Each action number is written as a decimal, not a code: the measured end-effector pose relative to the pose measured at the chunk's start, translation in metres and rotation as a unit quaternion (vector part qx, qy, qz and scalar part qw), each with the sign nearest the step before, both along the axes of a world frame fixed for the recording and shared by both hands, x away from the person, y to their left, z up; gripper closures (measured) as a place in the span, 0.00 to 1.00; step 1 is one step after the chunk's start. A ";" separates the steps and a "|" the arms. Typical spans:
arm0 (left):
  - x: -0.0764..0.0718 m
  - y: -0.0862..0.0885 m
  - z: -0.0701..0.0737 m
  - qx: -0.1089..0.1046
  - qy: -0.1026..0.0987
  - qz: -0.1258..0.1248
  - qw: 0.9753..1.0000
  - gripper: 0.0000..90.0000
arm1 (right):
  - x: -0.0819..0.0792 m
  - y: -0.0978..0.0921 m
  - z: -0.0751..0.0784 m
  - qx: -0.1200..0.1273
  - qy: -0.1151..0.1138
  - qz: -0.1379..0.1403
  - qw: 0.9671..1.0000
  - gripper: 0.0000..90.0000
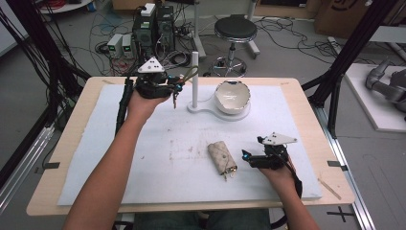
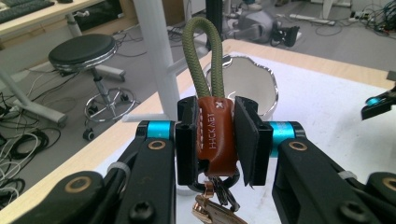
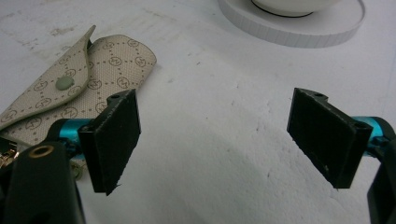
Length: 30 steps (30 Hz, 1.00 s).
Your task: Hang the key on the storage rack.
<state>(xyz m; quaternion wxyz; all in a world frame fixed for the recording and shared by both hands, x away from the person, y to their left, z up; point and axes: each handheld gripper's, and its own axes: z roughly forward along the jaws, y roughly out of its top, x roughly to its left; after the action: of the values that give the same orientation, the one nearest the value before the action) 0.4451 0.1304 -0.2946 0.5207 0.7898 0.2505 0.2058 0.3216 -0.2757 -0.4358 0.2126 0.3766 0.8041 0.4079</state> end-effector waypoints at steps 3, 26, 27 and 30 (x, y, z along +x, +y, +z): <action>0.002 0.000 -0.003 -0.002 0.004 0.003 1.000 0.79 | -0.001 -0.002 0.000 0.001 -0.002 -0.003 1.000 0.20; 0.018 0.000 -0.028 0.000 0.034 0.050 0.998 0.54 | -0.014 -0.019 -0.001 0.004 0.001 -0.025 1.000 0.20; 0.018 0.000 -0.028 0.000 0.034 0.050 0.998 0.50 | -0.014 -0.019 -0.001 0.004 0.001 -0.025 1.000 0.20; 0.015 0.002 -0.032 -0.005 0.039 0.052 0.998 0.38 | -0.013 -0.019 -0.001 0.003 -0.001 -0.023 1.000 0.20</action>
<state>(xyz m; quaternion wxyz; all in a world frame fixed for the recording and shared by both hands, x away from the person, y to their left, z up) 0.4603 0.1324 -0.3265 0.5033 0.7804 0.3124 0.2001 0.3083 -0.2944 -0.4364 0.2220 0.3950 0.7937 0.4058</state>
